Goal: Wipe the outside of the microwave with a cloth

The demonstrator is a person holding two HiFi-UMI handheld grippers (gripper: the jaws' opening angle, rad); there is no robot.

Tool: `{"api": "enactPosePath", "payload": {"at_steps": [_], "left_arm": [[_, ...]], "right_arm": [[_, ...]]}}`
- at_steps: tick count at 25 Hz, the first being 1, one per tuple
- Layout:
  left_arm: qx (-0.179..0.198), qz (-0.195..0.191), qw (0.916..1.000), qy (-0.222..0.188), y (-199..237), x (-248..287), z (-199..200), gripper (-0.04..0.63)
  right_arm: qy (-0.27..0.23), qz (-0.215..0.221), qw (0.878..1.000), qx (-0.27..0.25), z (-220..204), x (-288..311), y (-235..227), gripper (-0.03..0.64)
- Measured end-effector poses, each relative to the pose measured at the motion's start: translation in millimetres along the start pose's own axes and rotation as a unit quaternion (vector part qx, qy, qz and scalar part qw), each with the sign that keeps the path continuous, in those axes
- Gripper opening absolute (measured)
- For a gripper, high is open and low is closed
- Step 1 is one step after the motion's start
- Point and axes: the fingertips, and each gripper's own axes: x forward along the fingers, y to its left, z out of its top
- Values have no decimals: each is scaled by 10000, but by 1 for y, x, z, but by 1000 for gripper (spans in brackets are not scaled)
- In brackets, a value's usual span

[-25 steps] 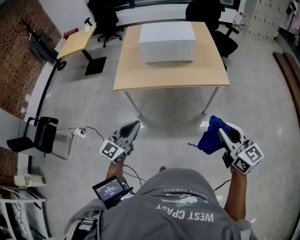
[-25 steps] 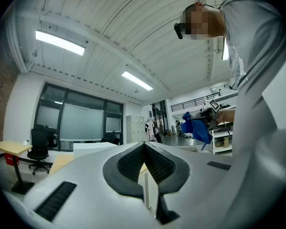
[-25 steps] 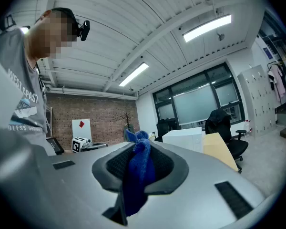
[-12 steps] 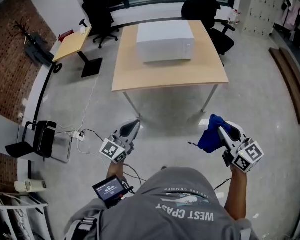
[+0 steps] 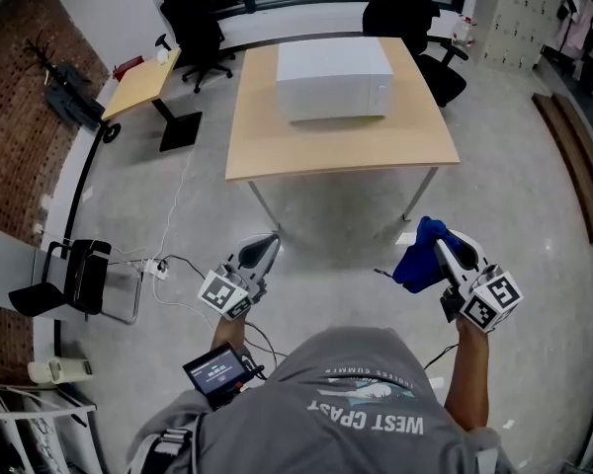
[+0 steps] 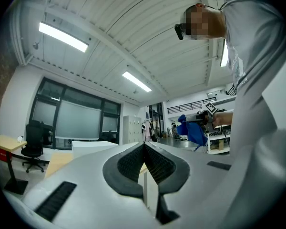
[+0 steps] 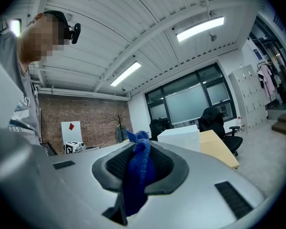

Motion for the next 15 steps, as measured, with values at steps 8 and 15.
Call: {"api": "enactPosePath", "payload": {"at_steps": [8,15], "left_arm": [[-104,108,9999,2,33,-1,-8,23],[-151,368,9992,100,78,27,-17,23]], "right_arm": [[252,-190,9991,-298,-6,49,-19,71],[344,1,9990,-286,-8,116,-64,71]]}}
